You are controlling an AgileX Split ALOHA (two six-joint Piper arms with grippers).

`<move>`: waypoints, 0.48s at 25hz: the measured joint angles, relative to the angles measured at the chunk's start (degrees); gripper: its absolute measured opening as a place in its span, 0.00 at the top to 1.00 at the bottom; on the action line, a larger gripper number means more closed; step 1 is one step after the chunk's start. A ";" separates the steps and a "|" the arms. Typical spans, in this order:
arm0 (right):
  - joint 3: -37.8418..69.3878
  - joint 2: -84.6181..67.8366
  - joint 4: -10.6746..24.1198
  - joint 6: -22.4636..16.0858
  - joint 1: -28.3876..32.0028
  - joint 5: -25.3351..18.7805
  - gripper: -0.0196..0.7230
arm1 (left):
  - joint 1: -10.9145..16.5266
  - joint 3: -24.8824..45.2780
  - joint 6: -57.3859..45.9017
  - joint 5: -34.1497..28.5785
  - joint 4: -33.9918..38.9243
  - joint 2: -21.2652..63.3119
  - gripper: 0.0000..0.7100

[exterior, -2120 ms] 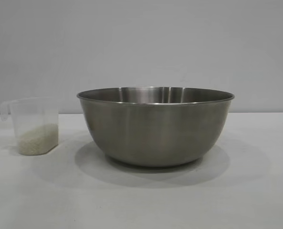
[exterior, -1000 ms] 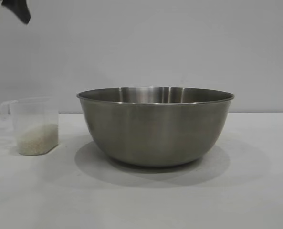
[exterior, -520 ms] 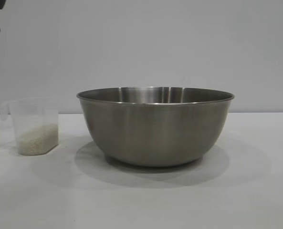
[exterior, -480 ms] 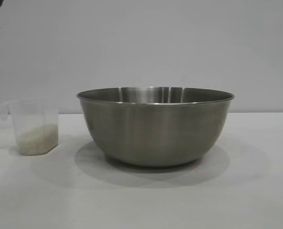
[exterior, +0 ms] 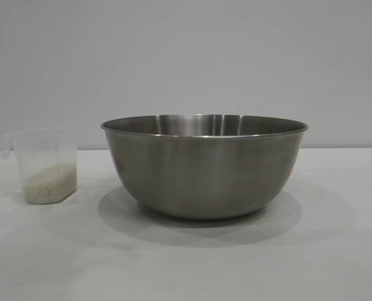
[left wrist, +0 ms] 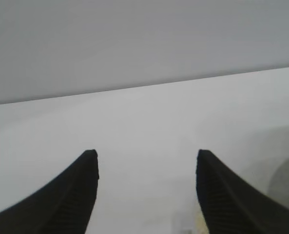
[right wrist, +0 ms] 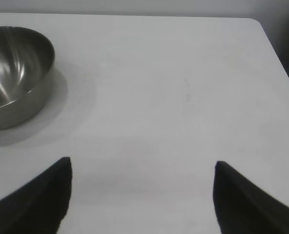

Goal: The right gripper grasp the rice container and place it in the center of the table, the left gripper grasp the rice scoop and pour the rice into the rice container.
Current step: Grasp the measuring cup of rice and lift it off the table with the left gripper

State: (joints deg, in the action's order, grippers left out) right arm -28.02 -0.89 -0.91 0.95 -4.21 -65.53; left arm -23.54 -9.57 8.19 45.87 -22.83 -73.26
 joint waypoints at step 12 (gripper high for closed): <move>0.00 0.00 0.00 0.00 0.00 0.00 0.25 | -0.49 10.18 -5.05 13.60 7.59 0.04 0.40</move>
State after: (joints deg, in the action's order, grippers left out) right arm -28.02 -0.89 -0.91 0.95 -4.21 -65.53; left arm -24.03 0.61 3.15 59.46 -15.24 -73.22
